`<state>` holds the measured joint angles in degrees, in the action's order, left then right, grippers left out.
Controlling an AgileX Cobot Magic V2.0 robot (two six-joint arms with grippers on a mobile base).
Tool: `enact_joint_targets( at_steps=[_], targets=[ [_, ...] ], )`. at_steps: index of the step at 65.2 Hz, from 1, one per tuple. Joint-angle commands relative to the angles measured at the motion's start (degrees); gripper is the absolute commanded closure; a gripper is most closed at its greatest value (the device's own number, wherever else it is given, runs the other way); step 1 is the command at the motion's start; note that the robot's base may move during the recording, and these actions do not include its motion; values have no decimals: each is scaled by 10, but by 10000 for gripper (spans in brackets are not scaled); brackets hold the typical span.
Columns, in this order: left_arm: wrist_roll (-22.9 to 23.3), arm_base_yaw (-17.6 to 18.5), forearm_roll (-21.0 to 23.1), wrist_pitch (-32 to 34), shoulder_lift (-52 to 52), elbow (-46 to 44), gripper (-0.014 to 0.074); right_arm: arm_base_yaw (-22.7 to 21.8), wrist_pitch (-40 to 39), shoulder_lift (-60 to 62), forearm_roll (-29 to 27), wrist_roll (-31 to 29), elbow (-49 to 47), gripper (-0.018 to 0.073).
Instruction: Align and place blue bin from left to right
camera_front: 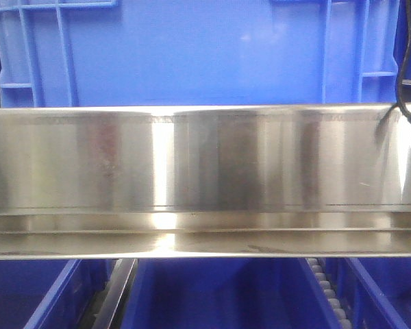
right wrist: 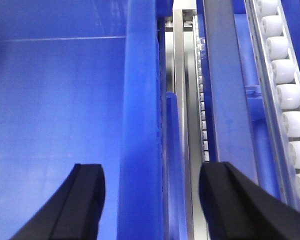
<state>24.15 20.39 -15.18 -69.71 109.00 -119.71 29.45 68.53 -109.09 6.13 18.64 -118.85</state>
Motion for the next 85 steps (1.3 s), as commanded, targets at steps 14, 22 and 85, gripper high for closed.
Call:
enact_joint_targets(
  at_steps=[14,22,85],
  targets=[
    [5,0,-9,-3,1,-5,351,-4,-7,-4,2,-1,-5,252],
    [5,0,-19,-3,1,-5,351,-4,-8,-4,2,-1,-5,252],
    [5,0,-20,-3,1,-5,351,-1,7,-9,2,-15,-38,252]
  ],
)
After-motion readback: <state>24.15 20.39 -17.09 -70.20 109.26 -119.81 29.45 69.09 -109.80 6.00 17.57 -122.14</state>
